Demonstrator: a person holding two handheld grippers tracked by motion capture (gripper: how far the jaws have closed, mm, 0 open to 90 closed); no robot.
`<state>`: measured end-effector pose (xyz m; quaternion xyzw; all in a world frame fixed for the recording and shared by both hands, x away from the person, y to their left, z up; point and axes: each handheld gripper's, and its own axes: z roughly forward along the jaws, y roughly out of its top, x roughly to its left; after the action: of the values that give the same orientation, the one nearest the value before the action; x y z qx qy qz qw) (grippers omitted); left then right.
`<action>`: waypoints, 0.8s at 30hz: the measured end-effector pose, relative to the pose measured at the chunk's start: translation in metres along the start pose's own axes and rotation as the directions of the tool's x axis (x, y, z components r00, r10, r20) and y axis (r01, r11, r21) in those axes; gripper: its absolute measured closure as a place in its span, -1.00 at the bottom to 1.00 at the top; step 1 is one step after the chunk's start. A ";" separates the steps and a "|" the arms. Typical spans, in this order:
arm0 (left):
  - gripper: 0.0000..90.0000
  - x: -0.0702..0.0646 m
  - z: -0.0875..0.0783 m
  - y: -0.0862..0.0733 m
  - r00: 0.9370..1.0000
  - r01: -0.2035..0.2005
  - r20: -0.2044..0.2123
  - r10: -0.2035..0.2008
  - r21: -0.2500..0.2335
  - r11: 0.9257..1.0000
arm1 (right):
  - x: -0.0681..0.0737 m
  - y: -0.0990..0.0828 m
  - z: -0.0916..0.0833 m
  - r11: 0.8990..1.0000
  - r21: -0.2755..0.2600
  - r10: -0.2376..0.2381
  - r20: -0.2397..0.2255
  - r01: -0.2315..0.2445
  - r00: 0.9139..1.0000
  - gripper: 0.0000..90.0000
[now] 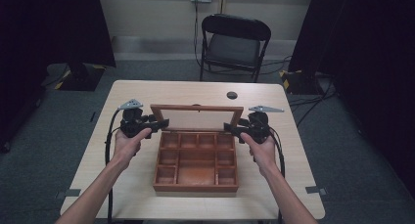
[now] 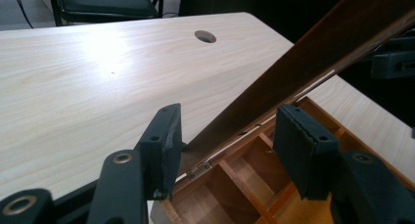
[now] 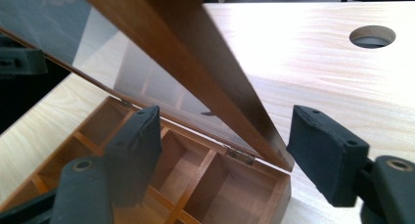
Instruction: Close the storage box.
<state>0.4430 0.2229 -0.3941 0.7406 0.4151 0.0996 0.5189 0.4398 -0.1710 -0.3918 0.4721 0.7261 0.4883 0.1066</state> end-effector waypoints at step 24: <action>-0.45 -0.010 -0.014 -0.011 0.999 -0.001 0.038 0.000 0.031 1.000 | 0.013 -0.020 -0.008 0.999 0.031 -0.009 -0.020 0.010 1.000 -0.50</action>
<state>0.4232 0.2268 -0.3948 0.7503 0.4063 0.0792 0.5154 0.4164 -0.1672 -0.4000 0.4655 0.7369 0.4811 0.0943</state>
